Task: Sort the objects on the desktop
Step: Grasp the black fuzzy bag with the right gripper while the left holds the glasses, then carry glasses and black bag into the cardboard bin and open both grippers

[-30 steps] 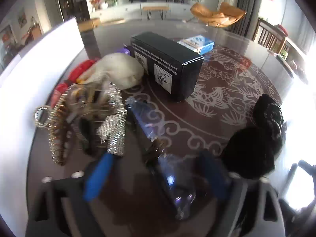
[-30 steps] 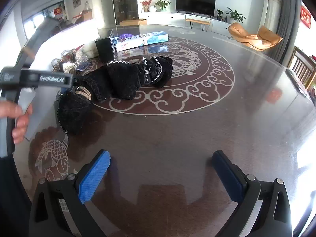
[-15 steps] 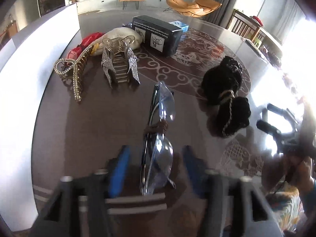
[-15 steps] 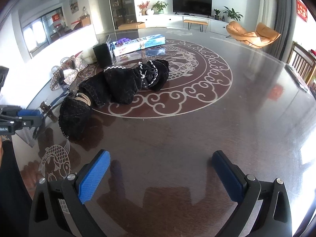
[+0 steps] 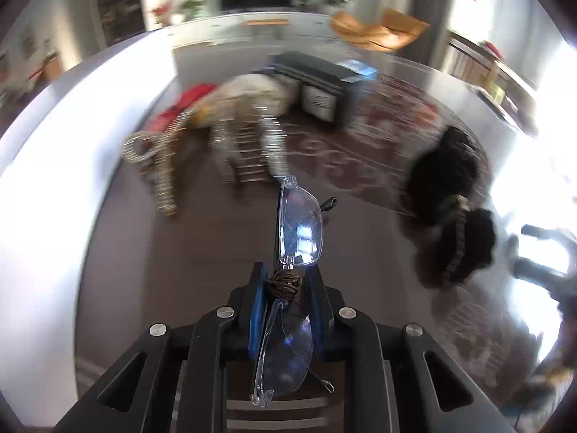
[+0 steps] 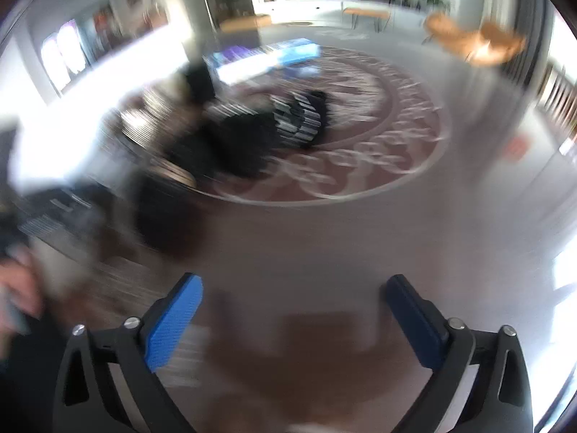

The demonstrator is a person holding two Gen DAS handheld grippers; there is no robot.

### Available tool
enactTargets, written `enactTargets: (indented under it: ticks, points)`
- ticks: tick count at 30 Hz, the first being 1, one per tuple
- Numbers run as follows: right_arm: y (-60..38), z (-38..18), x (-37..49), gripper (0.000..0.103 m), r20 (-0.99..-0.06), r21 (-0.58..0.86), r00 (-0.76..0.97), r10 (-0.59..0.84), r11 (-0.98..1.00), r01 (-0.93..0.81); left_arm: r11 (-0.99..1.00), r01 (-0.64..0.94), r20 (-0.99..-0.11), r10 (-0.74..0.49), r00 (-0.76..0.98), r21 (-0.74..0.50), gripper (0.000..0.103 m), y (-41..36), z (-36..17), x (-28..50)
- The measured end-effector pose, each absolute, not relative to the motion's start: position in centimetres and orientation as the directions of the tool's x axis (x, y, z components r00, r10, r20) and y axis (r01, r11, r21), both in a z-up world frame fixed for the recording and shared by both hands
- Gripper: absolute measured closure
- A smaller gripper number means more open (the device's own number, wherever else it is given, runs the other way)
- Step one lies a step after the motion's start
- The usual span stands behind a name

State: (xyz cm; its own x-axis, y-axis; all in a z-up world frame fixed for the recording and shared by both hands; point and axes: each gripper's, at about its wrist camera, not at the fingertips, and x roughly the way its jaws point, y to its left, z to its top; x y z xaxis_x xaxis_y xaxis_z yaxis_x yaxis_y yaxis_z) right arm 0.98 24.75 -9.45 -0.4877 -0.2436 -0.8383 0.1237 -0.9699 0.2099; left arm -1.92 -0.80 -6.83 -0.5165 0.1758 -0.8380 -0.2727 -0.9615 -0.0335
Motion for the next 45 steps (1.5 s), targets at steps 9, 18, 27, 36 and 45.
enactTargets:
  ticks: [9, 18, 27, 36, 45]
  points:
    - [16.0, -9.3, -6.0, 0.004, -0.857, 0.165, -0.466, -0.221, -0.974, 0.158, -0.967, -0.249, -0.830, 0.176, -0.530, -0.046, 0.082, -1.3, -7.0, -2.1]
    - [16.4, -9.3, -4.8, 0.066, -0.899, 0.047, -0.409, -0.154, -0.964, 0.260, -0.898, -0.365, -0.818, 0.395, -0.418, -0.247, 0.084, -0.9, -6.7, -1.1]
    - [18.4, -7.5, 0.3, 0.066, -0.902, 0.033, -0.402, -0.159, -0.952, 0.305, -0.878, -0.352, -0.734, 0.468, -0.493, -0.323, 0.089, -2.6, -3.4, 2.2]
    - [15.0, -4.5, 0.4, 0.066, -0.866, 0.040, -0.446, -0.226, -0.921, 0.388, -0.878, -0.282, -0.626, 0.474, -0.620, -0.387, 0.089, -8.6, 2.1, 5.4]
    - [-0.2, 3.9, -5.6, 0.066, -0.763, 0.093, -0.451, -0.462, -0.769, 0.632, -0.949, -0.030, -0.633, 0.233, -0.738, -0.315, 0.089, -22.9, 8.7, 1.4]
